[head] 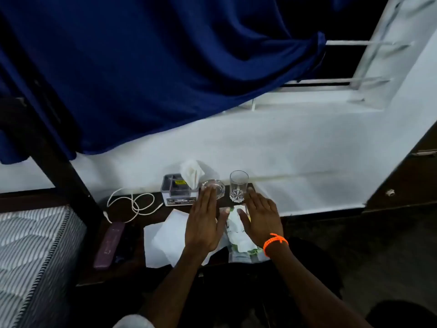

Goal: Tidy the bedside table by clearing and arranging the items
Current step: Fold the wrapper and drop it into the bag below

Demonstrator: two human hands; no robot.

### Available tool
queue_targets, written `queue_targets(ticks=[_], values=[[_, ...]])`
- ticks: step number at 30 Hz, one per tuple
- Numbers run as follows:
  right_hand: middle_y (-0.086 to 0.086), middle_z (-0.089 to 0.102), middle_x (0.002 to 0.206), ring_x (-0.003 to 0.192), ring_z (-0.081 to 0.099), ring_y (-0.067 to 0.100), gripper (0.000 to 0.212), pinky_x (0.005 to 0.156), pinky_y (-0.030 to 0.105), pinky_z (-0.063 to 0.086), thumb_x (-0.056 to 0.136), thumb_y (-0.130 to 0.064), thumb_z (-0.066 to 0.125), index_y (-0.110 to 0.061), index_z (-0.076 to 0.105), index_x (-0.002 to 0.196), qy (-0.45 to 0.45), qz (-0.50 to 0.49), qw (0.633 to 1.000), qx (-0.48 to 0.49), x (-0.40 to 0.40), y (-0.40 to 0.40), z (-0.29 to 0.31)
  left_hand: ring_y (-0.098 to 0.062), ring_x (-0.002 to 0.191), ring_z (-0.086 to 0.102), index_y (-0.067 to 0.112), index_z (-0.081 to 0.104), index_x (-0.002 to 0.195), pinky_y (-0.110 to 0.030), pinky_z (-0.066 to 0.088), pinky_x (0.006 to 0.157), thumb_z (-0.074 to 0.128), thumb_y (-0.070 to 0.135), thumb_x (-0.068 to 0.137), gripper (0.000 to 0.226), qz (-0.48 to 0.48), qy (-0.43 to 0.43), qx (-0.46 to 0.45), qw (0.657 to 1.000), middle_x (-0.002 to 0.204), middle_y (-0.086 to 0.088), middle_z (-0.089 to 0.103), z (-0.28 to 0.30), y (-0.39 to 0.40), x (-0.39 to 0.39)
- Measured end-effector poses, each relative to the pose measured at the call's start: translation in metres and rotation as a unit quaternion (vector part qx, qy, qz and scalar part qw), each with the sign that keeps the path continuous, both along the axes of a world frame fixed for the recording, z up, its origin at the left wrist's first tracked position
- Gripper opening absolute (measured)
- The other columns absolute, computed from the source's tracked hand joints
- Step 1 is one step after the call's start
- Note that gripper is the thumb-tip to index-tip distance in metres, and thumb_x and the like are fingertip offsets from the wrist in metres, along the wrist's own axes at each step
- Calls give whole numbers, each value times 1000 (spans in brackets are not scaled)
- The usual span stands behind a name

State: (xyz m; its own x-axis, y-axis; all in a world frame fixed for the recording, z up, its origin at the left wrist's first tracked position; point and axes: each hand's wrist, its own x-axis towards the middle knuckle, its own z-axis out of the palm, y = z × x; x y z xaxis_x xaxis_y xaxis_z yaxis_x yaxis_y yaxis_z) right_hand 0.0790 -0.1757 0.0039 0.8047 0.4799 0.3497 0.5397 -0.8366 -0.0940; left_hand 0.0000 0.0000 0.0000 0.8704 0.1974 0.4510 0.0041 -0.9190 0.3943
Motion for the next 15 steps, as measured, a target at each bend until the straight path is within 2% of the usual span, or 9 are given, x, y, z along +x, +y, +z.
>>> queue_targets(ticks=[2,5,7,9,12,15], values=[[5,43,156,137,47,25,56,110,44,37,98,-50,43,-18,48,144,32,-33,999,-1,4,-4,-11,-23,151,31,14,30,160,-38,35,119,39,51,105,67,28,47,-1,998,166,-5,32,-12,-5,7],[6,41,156,137,44,28,61,109,46,34,96,-53,42,-18,44,146,102,-88,991,-28,9,-15,-35,-28,127,53,14,56,141,-42,45,102,51,44,98,52,66,110,54,990,141,-9,57,-31,-14,14],[6,38,157,138,40,30,65,110,46,31,97,-55,39,-18,36,150,152,-120,980,-43,14,-22,-46,-27,115,56,16,66,121,-43,42,95,50,42,95,40,72,142,92,983,123,-7,64,-38,-19,18],[7,40,155,136,40,32,67,110,47,30,97,-57,38,-18,33,151,196,-149,968,-36,17,-26,-52,-27,111,55,16,70,109,-43,37,95,44,44,97,41,85,192,110,971,114,-6,65,-42,-23,23],[9,52,141,127,46,34,63,104,47,35,96,-55,41,-16,38,146,218,-175,960,-14,19,-26,-56,-27,113,54,15,72,106,-44,33,97,41,48,97,46,103,242,103,959,113,-6,66,-46,-30,29],[12,55,136,124,48,35,61,100,45,42,95,-52,46,-15,40,143,233,-179,956,-2,21,-26,-54,-26,118,53,15,72,109,-44,32,101,40,50,99,49,118,265,80,954,118,-6,65,-48,-35,34]])
